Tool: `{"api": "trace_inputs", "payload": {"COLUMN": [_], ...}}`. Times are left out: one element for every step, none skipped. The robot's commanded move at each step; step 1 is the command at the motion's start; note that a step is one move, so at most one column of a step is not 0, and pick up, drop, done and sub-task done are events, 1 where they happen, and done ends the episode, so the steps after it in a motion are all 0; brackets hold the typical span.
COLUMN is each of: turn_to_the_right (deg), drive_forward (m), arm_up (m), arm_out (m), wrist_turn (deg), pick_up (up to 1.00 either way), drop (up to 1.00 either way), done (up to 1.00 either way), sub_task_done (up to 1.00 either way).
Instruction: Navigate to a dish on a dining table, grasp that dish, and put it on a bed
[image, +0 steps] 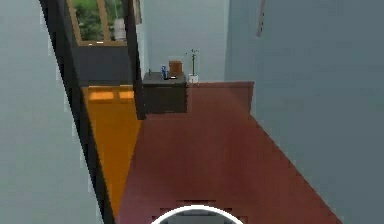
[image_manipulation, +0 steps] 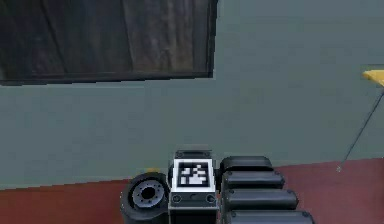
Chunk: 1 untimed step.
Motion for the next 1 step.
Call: {"api": "trace_inputs", "payload": {"turn_to_the_right": [6.0], "drive_forward": [0.00], "arm_up": [0.00], "arm_out": [0.00], "wrist_turn": [0.0], "pick_up": [0.00], "drop": [0.00], "done": [0.00], "sub_task_done": [0.00]}}
